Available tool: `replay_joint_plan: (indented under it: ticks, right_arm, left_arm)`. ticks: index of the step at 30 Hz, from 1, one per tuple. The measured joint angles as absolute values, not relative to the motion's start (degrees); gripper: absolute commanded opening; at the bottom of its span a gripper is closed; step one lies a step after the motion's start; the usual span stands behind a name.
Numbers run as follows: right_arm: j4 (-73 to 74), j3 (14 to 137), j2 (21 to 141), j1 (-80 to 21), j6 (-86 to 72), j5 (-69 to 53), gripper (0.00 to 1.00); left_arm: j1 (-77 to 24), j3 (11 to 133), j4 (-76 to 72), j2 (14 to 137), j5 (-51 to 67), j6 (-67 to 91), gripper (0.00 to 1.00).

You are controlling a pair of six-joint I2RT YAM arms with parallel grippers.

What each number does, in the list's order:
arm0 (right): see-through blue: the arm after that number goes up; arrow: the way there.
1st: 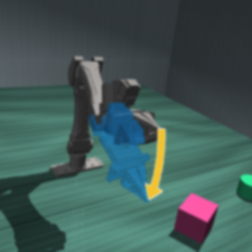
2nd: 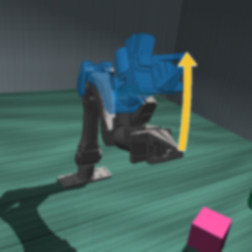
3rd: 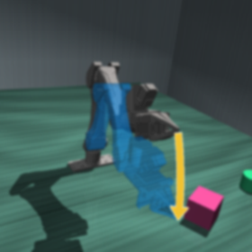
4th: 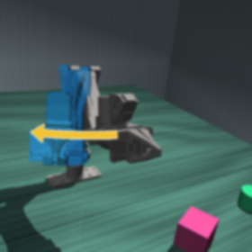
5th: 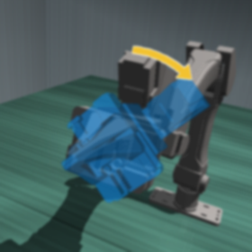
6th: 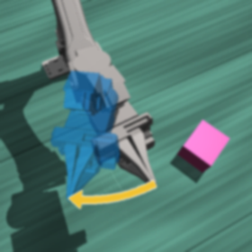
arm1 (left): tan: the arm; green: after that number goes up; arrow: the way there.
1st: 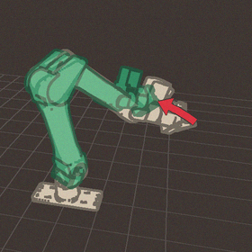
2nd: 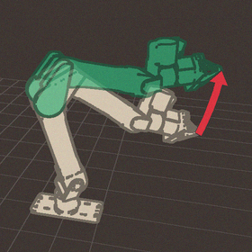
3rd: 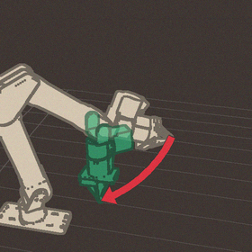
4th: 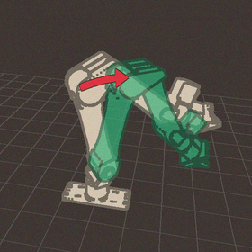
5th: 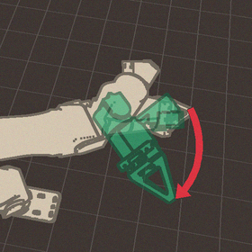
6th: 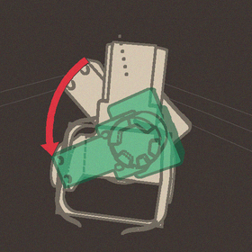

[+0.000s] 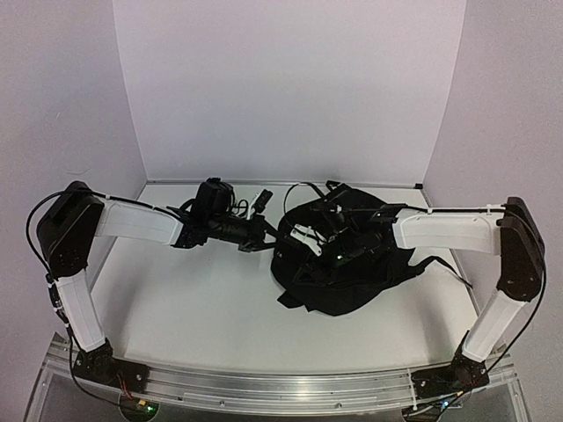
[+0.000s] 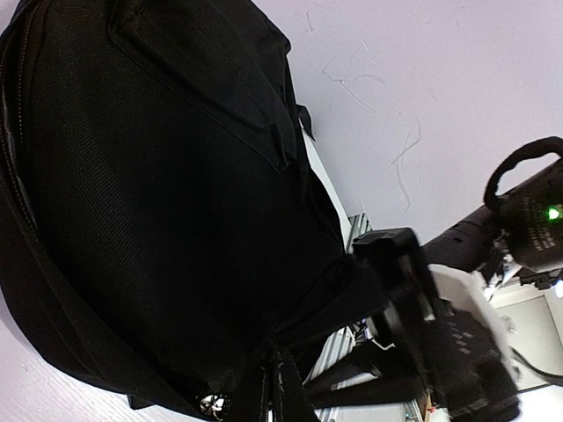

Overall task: Pack the student bag
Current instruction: Zip the student bag at the center of the board.

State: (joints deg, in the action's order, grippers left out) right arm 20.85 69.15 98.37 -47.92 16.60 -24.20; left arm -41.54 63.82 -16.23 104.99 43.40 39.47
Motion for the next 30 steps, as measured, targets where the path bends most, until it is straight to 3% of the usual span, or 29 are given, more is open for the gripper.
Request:
replay_joint_plan:
  ticks: [2, 3, 18, 30]
  right_arm:
    - [20.0, 68.1, 98.6, -47.9, 16.2, -23.9, 0.02]
    - [19.6, 67.8, 98.6, -47.9, 16.3, -23.7, 0.0]
    - [19.0, 67.6, 98.6, -47.7, 15.3, -22.8, 0.0]
    - [15.0, 61.7, 93.5, -47.5, 22.1, -23.1, 0.0]
  left_arm:
    - [-41.7, 63.5, -16.6, 105.0, 43.3, 39.7, 0.0]
    - [-41.8, 63.4, -16.6, 105.0, 43.3, 39.9, 0.0]
    - [-48.5, 63.2, -17.6, 106.8, 41.6, 42.0, 0.0]
    - [-38.4, 67.1, -7.2, 107.4, 37.9, 38.0, 0.0]
